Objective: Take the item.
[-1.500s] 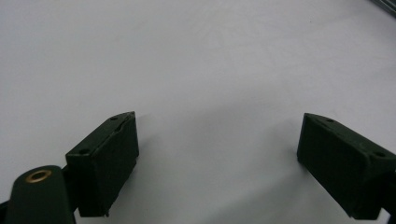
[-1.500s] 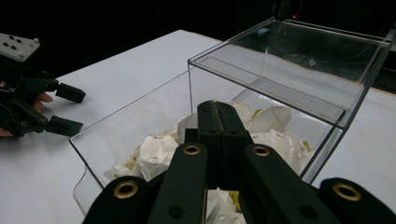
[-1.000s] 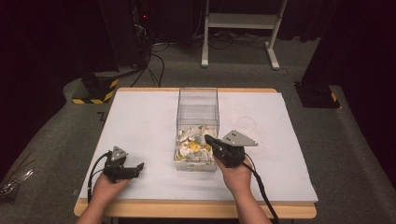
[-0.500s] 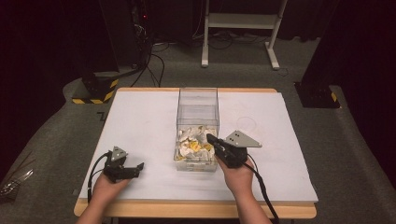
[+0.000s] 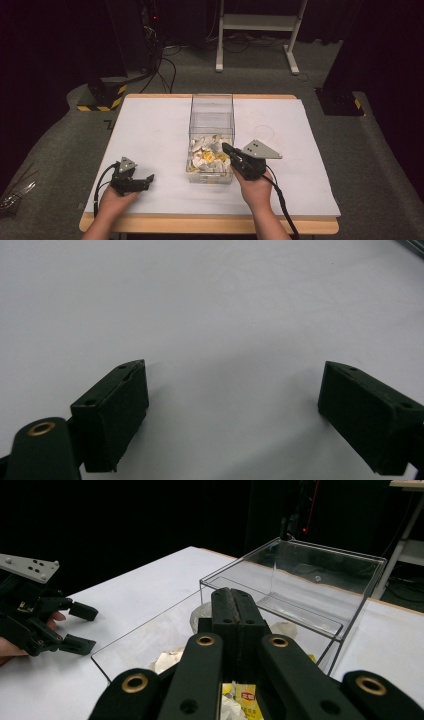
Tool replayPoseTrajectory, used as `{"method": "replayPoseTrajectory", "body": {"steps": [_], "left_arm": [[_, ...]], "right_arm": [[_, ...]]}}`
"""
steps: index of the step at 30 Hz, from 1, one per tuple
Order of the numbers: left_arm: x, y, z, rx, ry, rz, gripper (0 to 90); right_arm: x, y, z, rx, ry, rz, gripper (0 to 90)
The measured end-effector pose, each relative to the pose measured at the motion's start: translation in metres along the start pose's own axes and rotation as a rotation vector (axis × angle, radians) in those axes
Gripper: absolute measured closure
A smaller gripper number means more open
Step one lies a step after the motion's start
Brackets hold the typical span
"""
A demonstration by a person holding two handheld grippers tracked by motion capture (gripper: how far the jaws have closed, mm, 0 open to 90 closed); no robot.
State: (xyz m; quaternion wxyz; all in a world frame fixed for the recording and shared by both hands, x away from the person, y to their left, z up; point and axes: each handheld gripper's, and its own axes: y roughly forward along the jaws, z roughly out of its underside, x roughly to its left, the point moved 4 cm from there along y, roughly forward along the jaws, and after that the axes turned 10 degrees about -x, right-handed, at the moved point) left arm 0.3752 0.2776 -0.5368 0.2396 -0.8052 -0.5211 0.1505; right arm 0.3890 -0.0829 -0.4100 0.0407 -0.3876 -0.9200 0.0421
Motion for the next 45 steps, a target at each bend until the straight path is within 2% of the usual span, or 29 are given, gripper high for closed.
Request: {"method": "replayPoseTrajectory", "body": {"steps": [26, 38, 45], "left_arm": [[0.000, 0.000, 0.000, 0.000, -0.001, 0.000, 13.0], [0.000, 0.000, 0.000, 0.000, 0.001, 0.001, 13.0], [0.000, 0.000, 0.000, 0.001, 0.000, 0.002, 13.0]], "right_arm": [[0.000, -0.009, -0.012, -0.044, -0.009, 0.009, 90.0], [-0.012, -0.022, -0.020, -0.073, -0.007, 0.051, 90.0], [-0.025, -0.031, -0.023, -0.092, -0.001, 0.105, 90.0]]}}
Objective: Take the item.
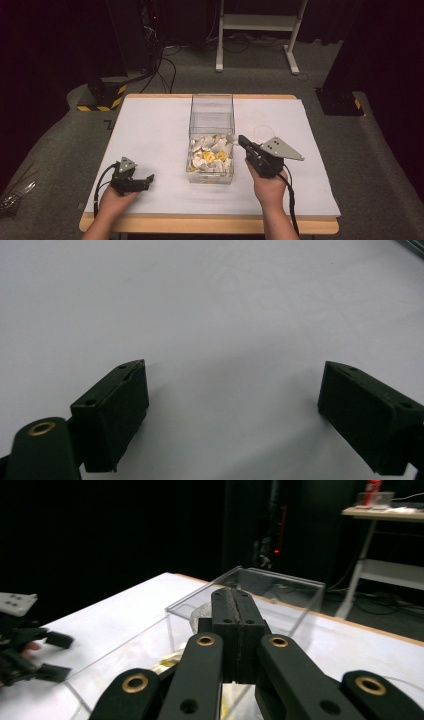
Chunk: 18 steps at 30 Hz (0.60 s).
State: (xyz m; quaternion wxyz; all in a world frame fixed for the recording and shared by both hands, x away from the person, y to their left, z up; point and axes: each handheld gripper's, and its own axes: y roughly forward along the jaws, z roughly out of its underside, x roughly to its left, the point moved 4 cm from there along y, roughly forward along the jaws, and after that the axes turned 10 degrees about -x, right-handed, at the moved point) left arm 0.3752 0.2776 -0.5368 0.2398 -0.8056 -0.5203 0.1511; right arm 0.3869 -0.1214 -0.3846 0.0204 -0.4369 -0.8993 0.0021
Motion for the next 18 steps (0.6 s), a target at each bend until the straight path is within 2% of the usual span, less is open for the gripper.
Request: {"method": "replayPoseTrajectory", "body": {"steps": [6, 18], "left_arm": [[0.000, 0.000, 0.000, -0.001, 0.001, -0.001, 13.0], [0.000, 0.000, 0.000, 0.000, 0.002, 0.000, 13.0]], "right_arm": [[-0.015, -0.006, -0.001, -0.010, 0.011, 0.040, 90.0], [-0.038, -0.010, 0.000, -0.008, 0.002, 0.103, 90.0]]}}
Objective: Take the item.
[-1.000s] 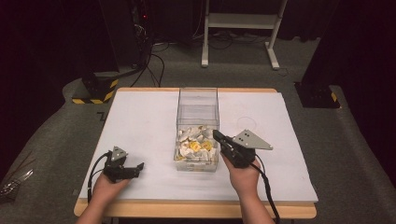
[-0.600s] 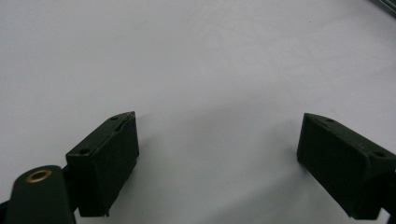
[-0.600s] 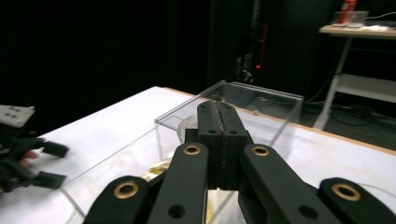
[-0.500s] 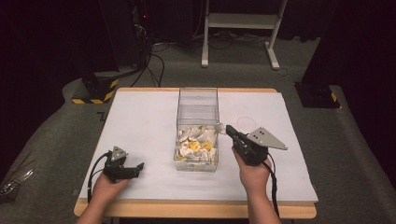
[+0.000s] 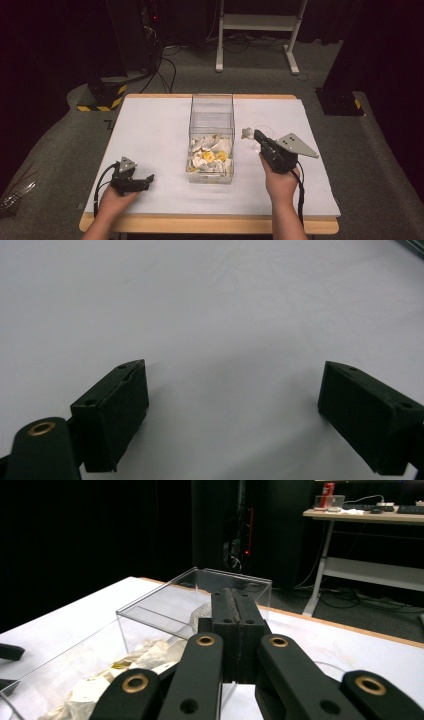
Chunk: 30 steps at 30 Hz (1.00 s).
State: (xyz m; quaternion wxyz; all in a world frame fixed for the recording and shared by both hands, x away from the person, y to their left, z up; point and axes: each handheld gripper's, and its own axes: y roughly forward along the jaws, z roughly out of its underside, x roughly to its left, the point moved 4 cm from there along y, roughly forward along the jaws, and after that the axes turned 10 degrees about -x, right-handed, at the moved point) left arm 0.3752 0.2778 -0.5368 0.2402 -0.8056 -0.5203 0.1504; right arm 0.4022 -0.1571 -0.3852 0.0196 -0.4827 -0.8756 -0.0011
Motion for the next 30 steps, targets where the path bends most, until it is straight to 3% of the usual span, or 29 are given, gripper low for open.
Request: {"method": "replayPoseTrajectory", "body": {"steps": [18, 30], "left_arm": [[0.000, 0.000, 0.000, -0.001, -0.001, -0.002, 13.1], [0.000, 0.000, 0.000, -0.005, -0.008, -0.004, 13.6]], "right_arm": [[-0.035, 0.007, 0.011, 0.020, 0.005, 0.104, 90.0], [-0.062, 0.012, 0.028, 0.067, 0.017, 0.177, 90.0]]}}
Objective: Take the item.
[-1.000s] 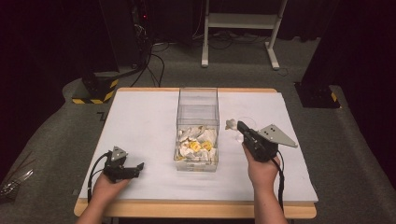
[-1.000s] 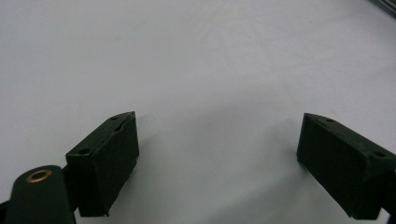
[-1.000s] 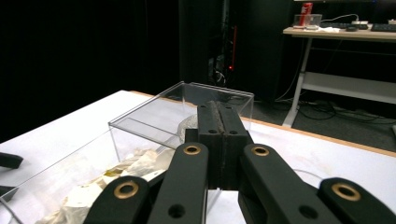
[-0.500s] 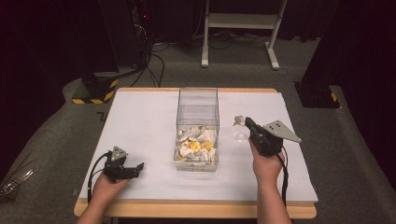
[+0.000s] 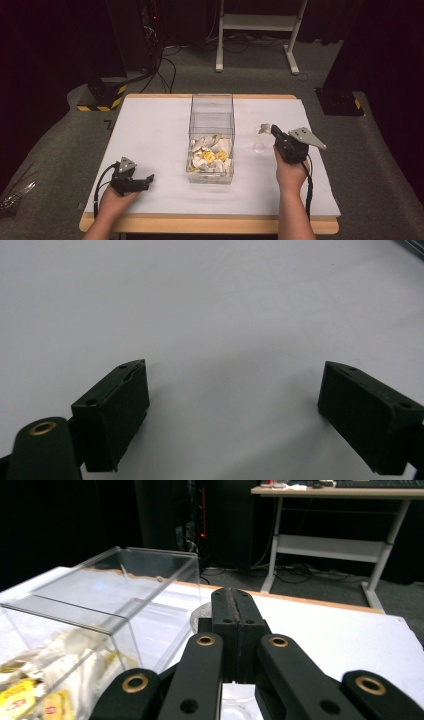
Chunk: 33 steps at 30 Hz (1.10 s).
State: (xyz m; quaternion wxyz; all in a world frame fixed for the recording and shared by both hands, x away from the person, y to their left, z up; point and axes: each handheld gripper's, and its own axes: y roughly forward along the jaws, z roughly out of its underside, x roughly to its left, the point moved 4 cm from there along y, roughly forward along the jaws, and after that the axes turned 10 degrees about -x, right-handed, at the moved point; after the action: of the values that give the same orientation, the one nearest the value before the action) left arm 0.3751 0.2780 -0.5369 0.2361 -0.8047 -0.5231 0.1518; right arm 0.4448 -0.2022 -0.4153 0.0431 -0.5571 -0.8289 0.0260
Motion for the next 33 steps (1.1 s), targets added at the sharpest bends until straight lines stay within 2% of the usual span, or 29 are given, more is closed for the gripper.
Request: {"method": "replayPoseTrajectory", "body": {"steps": [12, 23, 26, 33], "left_arm": [[0.000, 0.000, 0.000, -0.001, 0.000, -0.001, 13.7], [0.000, 0.000, 0.000, -0.001, 0.001, -0.002, 13.8], [0.000, 0.000, 0.000, -0.001, 0.000, -0.002, 13.8], [0.000, 0.000, 0.000, -0.002, 0.000, -0.002, 13.9]], "right_arm": [[-0.007, 0.012, 0.019, 0.062, 0.002, 0.030, 90.0], [-0.007, 0.024, 0.034, 0.121, -0.005, 0.025, 90.0], [-0.006, 0.026, 0.036, 0.124, -0.007, 0.027, 89.3], [-0.005, 0.027, 0.035, 0.119, -0.005, 0.030, 81.3]]}}
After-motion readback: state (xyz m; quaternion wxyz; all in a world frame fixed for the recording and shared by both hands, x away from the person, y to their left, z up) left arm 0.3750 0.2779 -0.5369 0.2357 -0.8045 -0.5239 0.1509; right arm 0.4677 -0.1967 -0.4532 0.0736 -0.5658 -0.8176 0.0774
